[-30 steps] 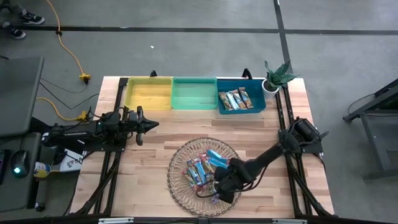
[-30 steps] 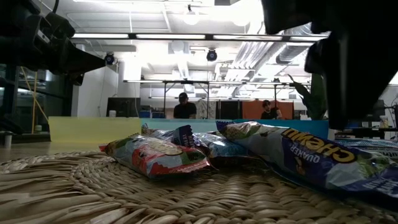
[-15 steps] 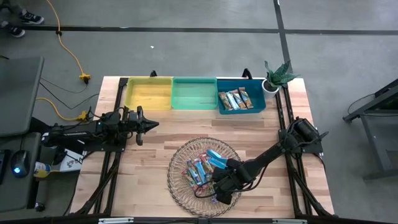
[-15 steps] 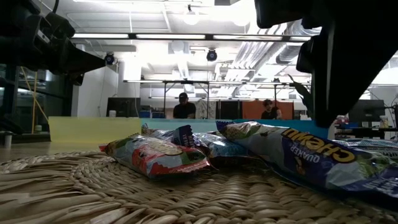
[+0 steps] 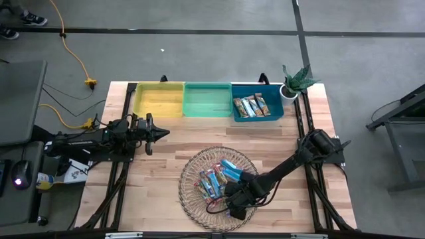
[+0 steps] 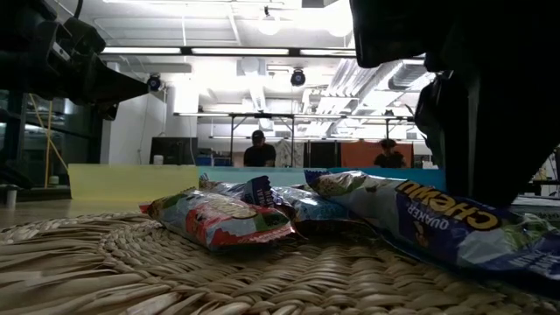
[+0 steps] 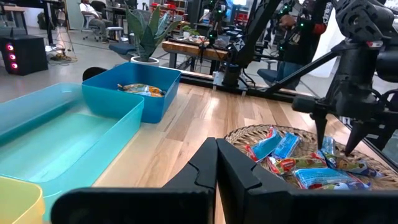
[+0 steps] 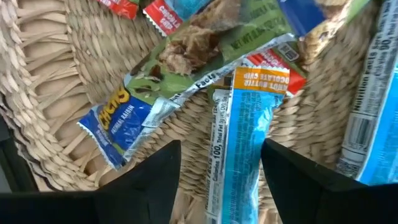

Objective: Pick and place Granola Bars by type
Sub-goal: Put the orange granola bar into the blue bin

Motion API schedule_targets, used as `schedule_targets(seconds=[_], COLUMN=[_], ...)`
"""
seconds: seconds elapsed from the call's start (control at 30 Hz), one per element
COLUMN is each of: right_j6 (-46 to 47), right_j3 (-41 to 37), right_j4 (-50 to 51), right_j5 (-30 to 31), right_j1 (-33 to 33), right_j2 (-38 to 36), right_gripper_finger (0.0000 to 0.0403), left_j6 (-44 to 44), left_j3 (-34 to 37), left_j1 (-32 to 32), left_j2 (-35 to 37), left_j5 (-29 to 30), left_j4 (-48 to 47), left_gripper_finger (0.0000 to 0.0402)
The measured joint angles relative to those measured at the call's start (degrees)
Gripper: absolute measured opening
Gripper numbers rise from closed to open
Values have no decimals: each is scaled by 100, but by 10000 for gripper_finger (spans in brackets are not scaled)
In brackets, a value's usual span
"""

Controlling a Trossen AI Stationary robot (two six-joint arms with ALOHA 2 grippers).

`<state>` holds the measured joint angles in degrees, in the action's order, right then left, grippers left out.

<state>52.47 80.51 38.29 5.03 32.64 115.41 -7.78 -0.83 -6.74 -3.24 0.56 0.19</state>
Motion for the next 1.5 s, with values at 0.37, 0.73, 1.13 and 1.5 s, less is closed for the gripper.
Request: schedule_targets(seconds=[0.37,0.73,1.13,1.5], right_j6=[52,-1,33,132], right_j3=[4,22,9,4], right_j4=[33,-8,23,42], right_j5=[182,384,449,398], right_j1=[3,99,96,92], right_j2=[206,381,394,394], right_gripper_finger=[203,183,148,112], left_j6=[-1,-1,1,0], left_j3=[-1,1,-1,0], left_j1=[0,0,0,0], left_j2=[-1,1,1,1], left_j5=[0,0,1,1], left_j4=[0,0,1,0], left_gripper_finger=[0,0,0,0])
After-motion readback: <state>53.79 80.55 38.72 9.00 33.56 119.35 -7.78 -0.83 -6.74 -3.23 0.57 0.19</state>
